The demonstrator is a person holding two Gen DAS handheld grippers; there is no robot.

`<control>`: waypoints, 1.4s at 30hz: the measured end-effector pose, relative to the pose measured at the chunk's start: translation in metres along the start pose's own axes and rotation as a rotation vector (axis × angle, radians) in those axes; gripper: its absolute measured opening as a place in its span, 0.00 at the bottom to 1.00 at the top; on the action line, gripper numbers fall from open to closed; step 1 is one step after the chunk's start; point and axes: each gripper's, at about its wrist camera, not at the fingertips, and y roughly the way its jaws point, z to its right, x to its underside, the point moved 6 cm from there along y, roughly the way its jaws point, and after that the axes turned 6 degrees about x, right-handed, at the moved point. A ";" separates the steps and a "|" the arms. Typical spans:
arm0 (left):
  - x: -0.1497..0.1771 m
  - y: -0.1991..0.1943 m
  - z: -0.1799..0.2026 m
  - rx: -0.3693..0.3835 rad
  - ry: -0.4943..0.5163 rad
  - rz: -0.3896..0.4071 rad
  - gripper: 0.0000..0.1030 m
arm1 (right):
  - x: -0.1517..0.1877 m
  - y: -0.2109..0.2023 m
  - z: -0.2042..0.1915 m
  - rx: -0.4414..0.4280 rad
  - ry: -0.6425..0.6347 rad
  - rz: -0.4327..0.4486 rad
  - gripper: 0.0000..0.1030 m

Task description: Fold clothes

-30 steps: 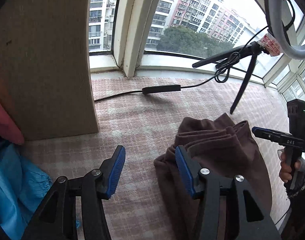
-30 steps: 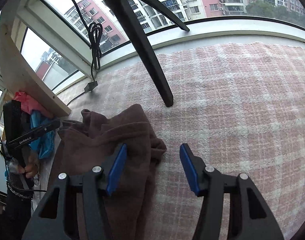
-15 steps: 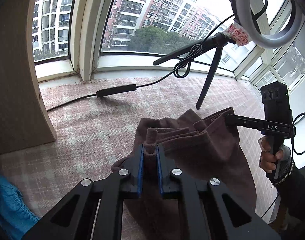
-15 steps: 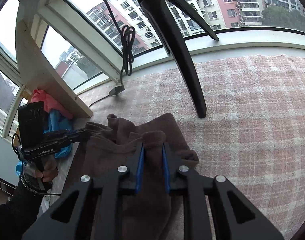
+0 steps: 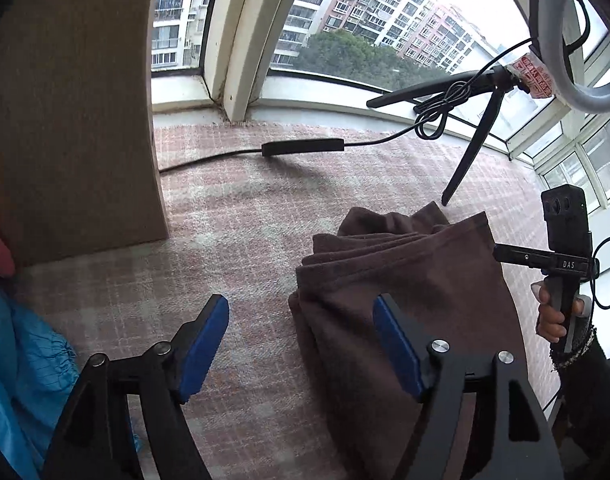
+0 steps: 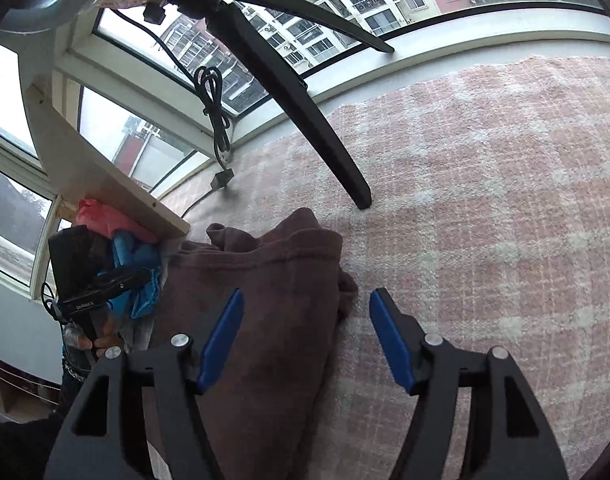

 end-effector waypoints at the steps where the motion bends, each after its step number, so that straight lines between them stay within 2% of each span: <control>1: 0.000 0.010 -0.001 0.027 -0.024 -0.031 0.68 | 0.002 0.009 0.000 -0.003 0.004 -0.029 0.62; 2: 0.002 0.020 0.001 0.050 -0.025 -0.058 0.67 | 0.002 0.013 -0.002 -0.021 -0.002 -0.031 0.63; 4: 0.001 0.027 0.009 0.034 0.024 -0.041 0.66 | 0.005 0.019 -0.007 -0.059 -0.030 -0.038 0.63; 6: 0.003 0.037 0.018 0.065 0.045 -0.069 0.43 | 0.005 0.023 -0.010 -0.050 -0.049 -0.030 0.64; 7: 0.004 0.039 0.019 0.062 0.039 -0.062 0.39 | 0.006 0.023 -0.012 -0.032 -0.073 -0.027 0.62; 8: 0.005 0.038 0.022 0.064 0.046 -0.054 0.29 | 0.008 0.024 -0.014 -0.007 -0.099 -0.024 0.45; 9: 0.007 0.033 0.026 0.081 0.049 -0.048 0.23 | 0.010 0.023 -0.014 -0.004 -0.102 -0.028 0.33; 10: 0.008 0.029 0.029 0.099 0.052 -0.041 0.19 | 0.012 0.022 -0.014 -0.010 -0.093 -0.034 0.30; 12: 0.011 0.007 0.040 0.130 0.062 -0.002 0.18 | 0.016 0.006 -0.020 -0.033 -0.081 -0.002 0.26; 15: 0.019 -0.034 0.060 0.156 0.097 0.058 0.17 | 0.023 -0.031 -0.041 -0.064 -0.107 0.068 0.24; 19: 0.028 -0.100 0.096 0.136 0.191 0.139 0.16 | 0.037 -0.093 -0.087 -0.038 -0.224 0.171 0.24; 25: 0.026 -0.195 0.145 0.053 0.342 0.312 0.15 | 0.036 -0.165 -0.160 0.040 -0.371 0.335 0.23; 27: 0.042 -0.211 0.158 0.033 0.403 0.336 0.15 | 0.043 -0.185 -0.175 0.069 -0.412 0.382 0.23; 29: 0.076 -0.207 0.165 0.014 0.448 0.317 0.21 | 0.065 -0.190 -0.180 0.151 -0.483 0.400 0.24; 30: 0.101 -0.197 0.164 0.003 0.460 0.292 0.23 | 0.085 -0.184 -0.173 0.175 -0.482 0.369 0.25; 31: 0.134 -0.182 0.159 0.002 0.466 0.246 0.31 | 0.107 -0.175 -0.161 0.188 -0.464 0.322 0.27; 32: 0.165 -0.167 0.149 -0.005 0.446 0.164 0.37 | 0.130 -0.166 -0.150 0.202 -0.446 0.275 0.36; 33: 0.197 -0.152 0.139 -0.012 0.424 0.081 0.37 | 0.160 -0.153 -0.133 0.237 -0.431 0.202 0.51; 35: 0.261 -0.124 0.118 -0.026 0.379 -0.085 0.35 | 0.231 -0.127 -0.093 0.330 -0.402 0.039 0.52; 36: 0.293 -0.111 0.108 -0.032 0.355 -0.168 0.34 | 0.261 -0.120 -0.076 0.344 -0.372 -0.028 0.52; 38: 0.306 -0.112 0.094 -0.023 0.276 -0.160 0.32 | 0.293 -0.126 -0.058 0.301 -0.266 -0.063 0.51; 40: 0.296 -0.121 0.092 0.009 0.213 -0.091 0.32 | 0.294 -0.141 -0.054 0.242 -0.189 0.001 0.51; 42: 0.276 -0.126 0.097 -0.007 0.213 -0.009 0.33 | 0.278 -0.156 -0.060 0.213 -0.165 0.090 0.51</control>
